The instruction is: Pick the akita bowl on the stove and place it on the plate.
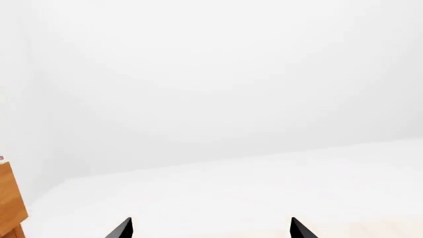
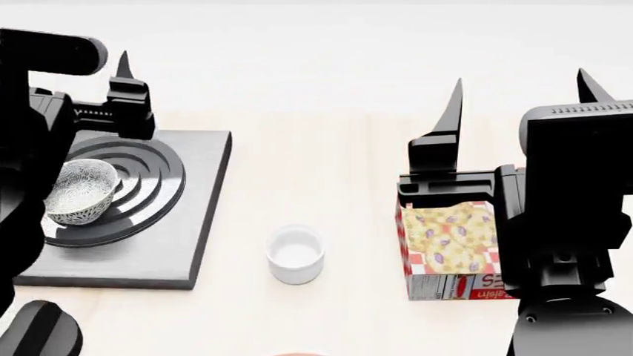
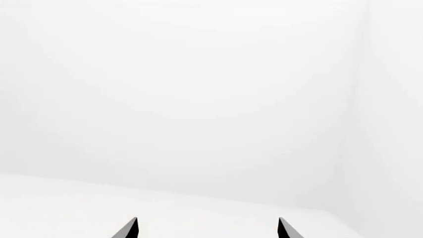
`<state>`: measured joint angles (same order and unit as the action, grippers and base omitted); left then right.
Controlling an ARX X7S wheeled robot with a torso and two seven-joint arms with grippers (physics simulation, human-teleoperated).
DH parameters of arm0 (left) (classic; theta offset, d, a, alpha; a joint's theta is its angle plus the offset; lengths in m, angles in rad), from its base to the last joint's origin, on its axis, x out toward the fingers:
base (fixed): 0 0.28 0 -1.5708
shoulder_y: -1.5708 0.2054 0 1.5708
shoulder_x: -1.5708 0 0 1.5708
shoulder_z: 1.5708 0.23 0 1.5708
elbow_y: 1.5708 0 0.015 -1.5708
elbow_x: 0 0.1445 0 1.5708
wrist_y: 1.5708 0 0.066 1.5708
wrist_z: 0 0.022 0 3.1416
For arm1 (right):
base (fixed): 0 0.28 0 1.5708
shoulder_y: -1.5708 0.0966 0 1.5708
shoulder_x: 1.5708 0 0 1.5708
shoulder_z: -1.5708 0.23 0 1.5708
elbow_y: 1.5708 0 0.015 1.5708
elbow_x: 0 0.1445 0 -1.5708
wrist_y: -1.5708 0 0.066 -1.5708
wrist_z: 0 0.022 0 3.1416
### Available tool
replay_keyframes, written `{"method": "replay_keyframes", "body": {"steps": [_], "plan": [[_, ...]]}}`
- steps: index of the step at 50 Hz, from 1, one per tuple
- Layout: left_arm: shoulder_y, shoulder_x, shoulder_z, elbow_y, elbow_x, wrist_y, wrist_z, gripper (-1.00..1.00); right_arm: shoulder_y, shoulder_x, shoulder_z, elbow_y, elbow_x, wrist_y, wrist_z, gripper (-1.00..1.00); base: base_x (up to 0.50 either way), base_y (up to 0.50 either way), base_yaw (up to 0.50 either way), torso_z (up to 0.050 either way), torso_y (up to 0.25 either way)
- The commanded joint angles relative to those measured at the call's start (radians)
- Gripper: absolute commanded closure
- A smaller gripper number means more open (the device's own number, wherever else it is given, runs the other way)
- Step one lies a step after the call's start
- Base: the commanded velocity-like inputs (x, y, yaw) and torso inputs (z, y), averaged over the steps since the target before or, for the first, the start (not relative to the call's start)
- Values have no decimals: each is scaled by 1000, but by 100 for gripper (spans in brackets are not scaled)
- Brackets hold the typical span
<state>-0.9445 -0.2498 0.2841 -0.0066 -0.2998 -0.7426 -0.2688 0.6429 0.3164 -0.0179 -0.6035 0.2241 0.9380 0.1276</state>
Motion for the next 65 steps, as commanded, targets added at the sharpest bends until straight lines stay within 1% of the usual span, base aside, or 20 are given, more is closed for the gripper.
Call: {"method": "replay_keyframes", "body": {"steps": [1, 9, 16, 22, 30, 35, 36, 42, 46, 62, 65], "plan": [[-154, 30, 22, -156, 21, 9, 14, -100, -2, 1, 1, 10, 3, -13, 1, -100, 0, 0, 0, 0, 0], [-206, 51, 55, -273, 44, 81, 42, -100, 0, 1, 0, 8, 7, -9, 4, -100, 0, 0, 0, 0, 0], [-222, 80, 69, -367, 52, 132, 46, -100, 3, -1, 4, -2, 13, 3, 9, -100, 0, 0, 0, 0, 0], [-251, 101, 49, -426, 32, 127, 42, -100, 2, -1, 9, 4, 17, -2, 10, -100, 0, 0, 0, 0, 0], [-322, 131, -21, -531, -17, 91, 14, -100, 0, 0, 10, 4, 20, -3, 12, -100, 0, 0, 0, 0, 0], [-333, 143, -51, -559, -44, 75, 2, -100, 2, 1, 9, 4, 22, -2, 13, -100, 0, 0, 0, 0, 0], [-335, 143, -42, -576, -38, 86, 10, -100, 1, 1, 10, 6, 23, -5, 13, -100, 0, 0, 0, 0, 0], [-330, 150, -50, -584, -50, 74, -3, -100, 3, 4, 4, 1, 23, 1, 15, -100, 0, 0, 0, 0, 0], [-339, 161, -90, -600, -81, 72, -20, -100, 3, 3, 6, 4, 25, -2, 17, -100, 0, 0, 0, 0, 0], [-334, 149, -55, -596, -74, 112, 1, -100, 0, 5, 8, 4, 32, -4, 21, -100, 0, 0, 0, 0, 0], [-331, 146, -40, -602, -61, 143, 8, -100, 3, 5, 8, -1, 34, 3, 23, -100, 0, 0, 0, 0, 0]]}}
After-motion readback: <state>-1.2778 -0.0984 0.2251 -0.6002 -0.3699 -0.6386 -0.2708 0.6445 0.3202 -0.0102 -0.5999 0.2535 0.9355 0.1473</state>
